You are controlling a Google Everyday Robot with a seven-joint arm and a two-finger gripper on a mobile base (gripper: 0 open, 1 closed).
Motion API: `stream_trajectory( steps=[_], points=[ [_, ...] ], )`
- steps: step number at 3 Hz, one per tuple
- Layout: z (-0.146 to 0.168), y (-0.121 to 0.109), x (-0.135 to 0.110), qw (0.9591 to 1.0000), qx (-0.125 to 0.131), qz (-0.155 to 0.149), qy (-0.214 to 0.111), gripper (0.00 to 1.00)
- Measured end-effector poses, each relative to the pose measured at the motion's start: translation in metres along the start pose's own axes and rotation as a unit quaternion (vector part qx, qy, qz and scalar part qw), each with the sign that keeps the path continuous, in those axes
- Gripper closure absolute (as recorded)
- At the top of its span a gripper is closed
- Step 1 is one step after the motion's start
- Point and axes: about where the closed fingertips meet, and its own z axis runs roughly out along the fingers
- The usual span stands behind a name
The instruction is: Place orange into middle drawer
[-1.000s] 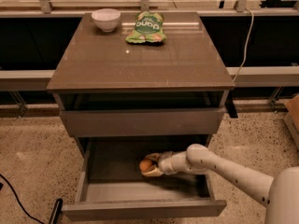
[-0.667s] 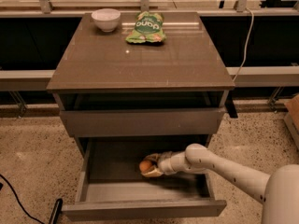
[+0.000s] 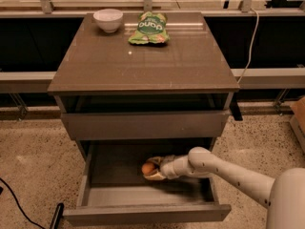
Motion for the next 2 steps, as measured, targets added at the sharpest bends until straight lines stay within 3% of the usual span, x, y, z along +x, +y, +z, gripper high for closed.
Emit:
stream_trajectory(
  steps=[1, 2],
  points=[
    [0.0020, 0.0014, -0.0006, 1.0000, -0.002, 0.000, -0.001, 0.15],
    [0.0038, 0.0027, -0.0011, 1.0000, -0.004, 0.000, -0.001, 0.00]
  ],
)
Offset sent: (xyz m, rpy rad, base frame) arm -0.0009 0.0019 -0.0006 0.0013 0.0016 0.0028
